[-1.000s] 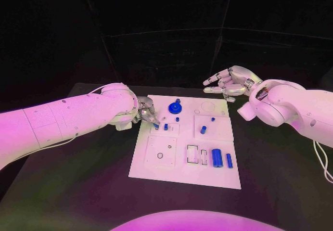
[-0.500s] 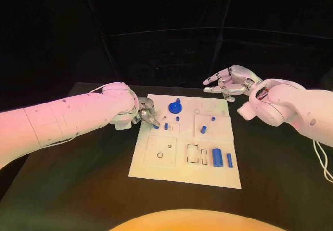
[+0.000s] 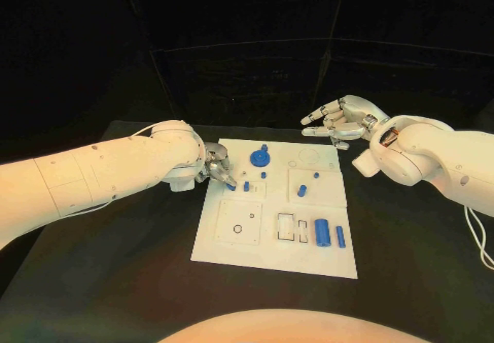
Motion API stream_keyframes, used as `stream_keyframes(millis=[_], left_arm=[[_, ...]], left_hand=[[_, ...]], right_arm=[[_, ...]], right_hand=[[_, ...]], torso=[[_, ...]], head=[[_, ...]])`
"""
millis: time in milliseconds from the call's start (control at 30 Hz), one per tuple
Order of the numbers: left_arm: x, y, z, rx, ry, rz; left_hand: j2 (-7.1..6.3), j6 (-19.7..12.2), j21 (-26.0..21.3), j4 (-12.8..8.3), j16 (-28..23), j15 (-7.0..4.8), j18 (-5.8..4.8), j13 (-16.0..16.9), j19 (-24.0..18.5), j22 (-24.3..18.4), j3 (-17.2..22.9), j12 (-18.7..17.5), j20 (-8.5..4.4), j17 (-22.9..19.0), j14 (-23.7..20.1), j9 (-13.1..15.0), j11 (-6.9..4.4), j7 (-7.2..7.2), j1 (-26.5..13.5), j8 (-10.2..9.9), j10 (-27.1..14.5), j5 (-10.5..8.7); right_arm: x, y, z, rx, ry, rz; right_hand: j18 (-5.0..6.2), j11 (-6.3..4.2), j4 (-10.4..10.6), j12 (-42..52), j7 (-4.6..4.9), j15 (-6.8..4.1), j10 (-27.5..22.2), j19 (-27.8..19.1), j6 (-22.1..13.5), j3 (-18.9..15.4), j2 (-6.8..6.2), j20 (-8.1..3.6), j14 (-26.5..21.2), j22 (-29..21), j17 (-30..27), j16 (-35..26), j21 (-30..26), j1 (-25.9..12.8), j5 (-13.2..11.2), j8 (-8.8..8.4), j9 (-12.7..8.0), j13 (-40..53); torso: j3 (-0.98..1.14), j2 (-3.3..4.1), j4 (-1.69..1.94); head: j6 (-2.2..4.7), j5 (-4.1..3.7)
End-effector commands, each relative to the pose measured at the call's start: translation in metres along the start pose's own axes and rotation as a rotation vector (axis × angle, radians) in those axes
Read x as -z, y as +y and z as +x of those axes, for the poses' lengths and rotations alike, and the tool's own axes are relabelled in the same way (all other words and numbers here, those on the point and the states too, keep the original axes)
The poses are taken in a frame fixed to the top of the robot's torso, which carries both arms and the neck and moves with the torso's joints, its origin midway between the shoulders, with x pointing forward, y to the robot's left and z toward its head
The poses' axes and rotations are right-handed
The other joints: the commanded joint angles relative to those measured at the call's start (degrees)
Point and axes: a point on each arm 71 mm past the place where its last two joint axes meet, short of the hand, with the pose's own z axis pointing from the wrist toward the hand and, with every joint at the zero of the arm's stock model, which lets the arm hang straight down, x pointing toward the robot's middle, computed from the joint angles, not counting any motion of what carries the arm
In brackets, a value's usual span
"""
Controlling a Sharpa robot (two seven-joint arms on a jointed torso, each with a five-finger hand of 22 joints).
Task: Assemble the parts on the task board
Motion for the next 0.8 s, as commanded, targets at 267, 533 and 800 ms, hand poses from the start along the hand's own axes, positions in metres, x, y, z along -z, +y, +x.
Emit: stream_keyframes(millis=[267, 533, 800], left_arm=[[-0.0031, -0.0030, 0.0044, -0.026, 0.028, -0.010], [-0.0043, -0.0060, 0.0041, -0.027, 0.027, -0.006], [-0.0056, -0.0072, 0.0034, -0.027, 0.026, -0.009]], left_hand=[[-1.34, 1.3, 0.3, -6.5, 0.2, 0.12, 0.30, 0.7, 0.5, 0.7, 7.7, 0.7, 0.14, 15.1, 6.2, 0.5, -0.28, -0.91, -2.8, 1.6, 1.2, 0.26], [-2.28, 2.6, 0.7, -3.7, 0.2, -0.48, 0.15, 1.2, 0.9, 1.5, 1.9, 1.3, -0.41, 15.1, 6.2, 0.9, -0.96, -1.76, -6.7, 2.5, 1.7, 0.17], [-2.38, 3.1, 0.9, -1.8, 0.2, -0.66, 0.07, 0.9, 1.1, 1.9, -2.4, 1.3, -0.65, 15.1, 6.2, 0.9, -1.11, -1.91, -8.6, 2.6, 1.7, 0.17]], right_arm=[[-0.0006, 0.0020, 0.0004, 0.000, 0.008, -0.008], [-0.0005, 0.0023, 0.0008, 0.000, 0.009, -0.009], [-0.0006, 0.0026, 0.0011, -0.001, 0.009, -0.009]], right_hand=[[0.10, -0.02, -0.2, -0.3, -0.11, -0.10, -0.3, -0.3, -0.3, -0.3, 0.33, -0.13, 3.5, -0.1, 2.5, -0.1, -0.4, 0.0, 0.1, 0.22, -0.1, -0.1], [0.10, -0.02, -0.2, -0.3, -0.11, -0.10, -0.3, -0.3, -0.3, -0.3, 0.33, -0.13, 3.5, -0.1, 2.5, -0.1, -0.4, 0.0, 0.1, 0.22, -0.1, -0.1], [0.10, -0.02, -0.2, -0.3, -0.11, -0.10, -0.3, -0.3, -0.3, -0.3, 0.33, -0.13, 3.5, -0.1, 2.5, -0.1, -0.4, 0.0, 0.1, 0.22, -0.1, -0.1]], torso=[[0.05, 0.03, -0.03], [0.04, -0.05, 0.03], [0.04, -0.05, -0.06]], head=[[-0.15, -0.06], [-0.30, -0.12], [-0.23, -0.13]])
